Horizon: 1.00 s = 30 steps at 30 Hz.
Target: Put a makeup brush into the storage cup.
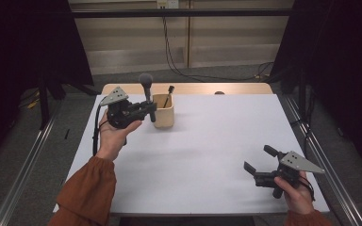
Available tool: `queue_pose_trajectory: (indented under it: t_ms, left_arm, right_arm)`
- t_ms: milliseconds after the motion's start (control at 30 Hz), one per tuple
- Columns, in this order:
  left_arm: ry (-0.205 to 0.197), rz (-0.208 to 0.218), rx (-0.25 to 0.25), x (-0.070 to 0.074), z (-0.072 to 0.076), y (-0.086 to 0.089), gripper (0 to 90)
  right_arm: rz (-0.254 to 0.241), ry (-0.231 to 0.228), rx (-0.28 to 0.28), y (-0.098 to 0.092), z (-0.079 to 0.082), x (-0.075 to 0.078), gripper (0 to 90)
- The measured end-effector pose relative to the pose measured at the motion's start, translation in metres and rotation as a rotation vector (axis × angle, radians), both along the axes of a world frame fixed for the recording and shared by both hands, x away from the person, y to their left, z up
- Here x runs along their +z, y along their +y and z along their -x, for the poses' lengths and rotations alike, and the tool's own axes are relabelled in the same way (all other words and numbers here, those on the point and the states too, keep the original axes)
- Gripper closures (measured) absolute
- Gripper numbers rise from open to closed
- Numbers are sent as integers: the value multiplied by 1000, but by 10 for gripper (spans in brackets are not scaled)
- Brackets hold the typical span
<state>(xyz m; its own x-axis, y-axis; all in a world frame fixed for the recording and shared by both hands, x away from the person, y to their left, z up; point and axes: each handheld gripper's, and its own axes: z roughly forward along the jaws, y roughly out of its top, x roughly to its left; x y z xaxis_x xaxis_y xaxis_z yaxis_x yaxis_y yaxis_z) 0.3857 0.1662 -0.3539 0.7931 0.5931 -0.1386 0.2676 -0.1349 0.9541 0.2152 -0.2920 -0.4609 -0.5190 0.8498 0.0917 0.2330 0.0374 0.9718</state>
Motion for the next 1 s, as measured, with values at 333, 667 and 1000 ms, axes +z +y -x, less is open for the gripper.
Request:
queue_pose_trajectory:
  t_ms: [333, 667, 1000]
  left_arm:
    - [-17, -5, 47, 11, -27, -4, 746]
    - [-6, -10, 80, 0, -46, -10, 746]
    - [-8, -16, 129, -11, -63, -8, 745]
  right_arm:
    - [-14, 0, 12, -1, 0, 0, 0]
    - [-3, 0, 8, -1, 1, 0, 0]
    - [-4, 5, 7, -1, 1, -1, 0]
